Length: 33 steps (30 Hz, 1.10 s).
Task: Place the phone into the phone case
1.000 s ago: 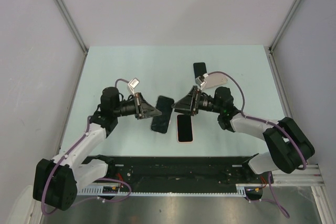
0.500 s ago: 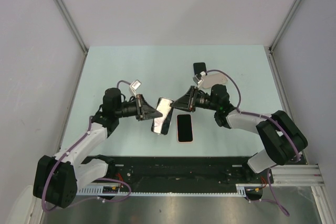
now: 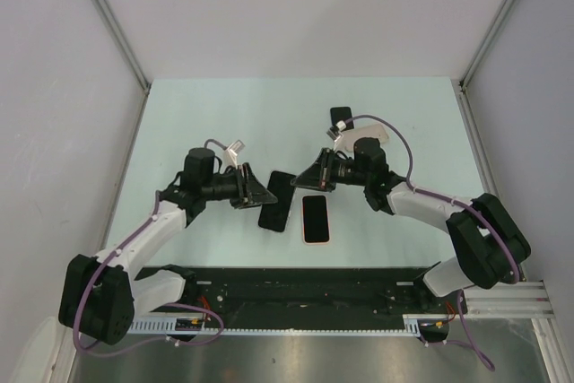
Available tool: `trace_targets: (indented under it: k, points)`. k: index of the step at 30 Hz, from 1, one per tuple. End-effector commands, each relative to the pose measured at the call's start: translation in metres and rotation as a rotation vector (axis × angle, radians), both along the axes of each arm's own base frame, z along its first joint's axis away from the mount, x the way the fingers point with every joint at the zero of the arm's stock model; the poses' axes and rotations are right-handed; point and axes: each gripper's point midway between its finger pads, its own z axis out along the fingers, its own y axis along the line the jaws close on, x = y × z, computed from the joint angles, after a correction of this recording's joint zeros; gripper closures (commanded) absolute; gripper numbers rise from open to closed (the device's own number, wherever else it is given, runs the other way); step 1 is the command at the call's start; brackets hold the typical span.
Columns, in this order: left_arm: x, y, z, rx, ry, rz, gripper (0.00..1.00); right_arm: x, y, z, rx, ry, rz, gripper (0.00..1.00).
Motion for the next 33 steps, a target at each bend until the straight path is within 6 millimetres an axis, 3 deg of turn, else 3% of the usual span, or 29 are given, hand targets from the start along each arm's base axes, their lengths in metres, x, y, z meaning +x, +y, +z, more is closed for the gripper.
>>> trace_targets:
  k: [1,3,4,10,20,21,22,28,33]
  points:
    - [0.02,0.022,-0.009,0.214,-0.049,0.106,0.48,0.008,-0.003,0.023,-0.005,-0.119,0.001,1.0]
    - [0.028,0.035,-0.009,0.304,-0.062,0.153,0.39,0.007,-0.005,0.015,-0.031,-0.101,0.002,1.0]
    - [0.032,0.039,-0.008,0.329,-0.07,0.171,0.23,0.008,-0.005,0.013,-0.039,-0.1,-0.001,1.0]
    - [0.046,0.068,0.006,0.461,-0.143,0.287,0.05,0.014,-0.002,-0.015,-0.078,-0.05,0.004,1.0]
    - [0.055,0.104,0.001,0.613,-0.223,0.381,0.01,0.022,0.025,-0.078,-0.195,0.049,0.079,1.0]
    - [0.055,0.105,0.001,0.611,-0.226,0.382,0.01,0.027,0.028,-0.076,-0.208,0.02,0.083,1.0]
    - [0.054,0.104,-0.001,0.609,-0.224,0.379,0.01,0.025,0.028,-0.091,-0.244,0.052,0.092,1.0]
    - [0.055,0.1,-0.002,0.593,-0.217,0.352,0.0,0.027,0.025,-0.119,-0.308,0.091,0.116,0.99]
    - [0.056,0.098,-0.004,0.571,-0.205,0.336,0.0,0.033,0.016,-0.131,-0.362,0.103,0.084,0.89]
